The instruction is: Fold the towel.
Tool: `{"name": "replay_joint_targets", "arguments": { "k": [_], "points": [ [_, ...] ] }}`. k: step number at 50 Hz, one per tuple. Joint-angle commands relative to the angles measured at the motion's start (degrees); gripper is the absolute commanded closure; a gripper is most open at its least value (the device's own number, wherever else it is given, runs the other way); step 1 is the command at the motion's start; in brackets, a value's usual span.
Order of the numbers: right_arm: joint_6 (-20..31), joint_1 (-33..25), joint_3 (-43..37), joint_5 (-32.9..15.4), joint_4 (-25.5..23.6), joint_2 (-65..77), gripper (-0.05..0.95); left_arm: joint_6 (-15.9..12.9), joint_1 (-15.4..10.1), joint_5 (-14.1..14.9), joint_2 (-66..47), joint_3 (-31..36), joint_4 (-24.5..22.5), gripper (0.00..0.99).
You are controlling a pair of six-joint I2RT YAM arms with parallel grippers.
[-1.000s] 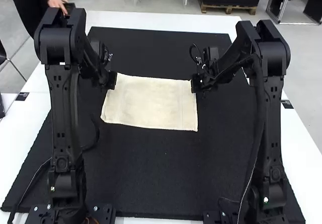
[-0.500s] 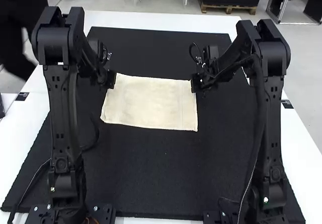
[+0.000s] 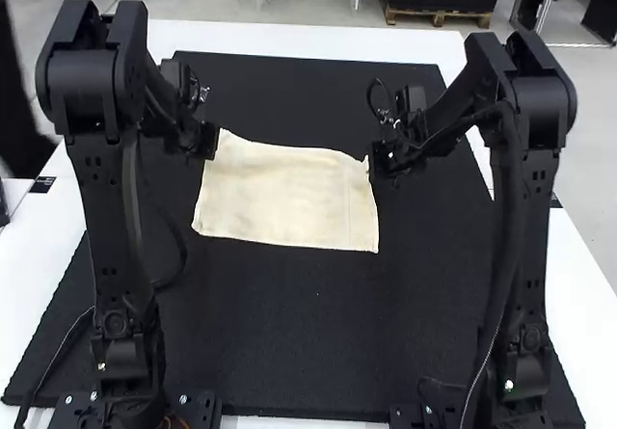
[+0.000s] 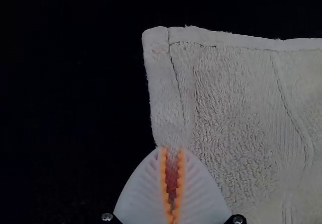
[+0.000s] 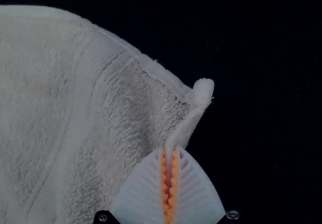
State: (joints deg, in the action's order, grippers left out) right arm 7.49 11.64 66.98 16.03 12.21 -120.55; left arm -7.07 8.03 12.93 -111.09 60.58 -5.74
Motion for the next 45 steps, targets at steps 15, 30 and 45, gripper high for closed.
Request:
{"name": "replay_joint_targets", "arguments": {
  "k": [15, 30, 45],
  "points": [
    [-0.4, -2.3, -1.4, 2.4, -2.5, 6.7, 0.92, -3.0, 2.9, 2.3, 7.6, -3.5, 2.5, 0.977],
    [-1.5, -1.8, -3.1, 4.1, -6.1, 10.9, 0.92, -3.3, 3.0, 3.2, 12.7, -6.0, 5.6, 0.977],
    [-1.4, -1.8, -5.0, 6.2, -11.2, 15.1, 0.92, -4.4, 2.9, 3.2, 17.5, -7.4, 10.1, 0.977]
  ]
}}
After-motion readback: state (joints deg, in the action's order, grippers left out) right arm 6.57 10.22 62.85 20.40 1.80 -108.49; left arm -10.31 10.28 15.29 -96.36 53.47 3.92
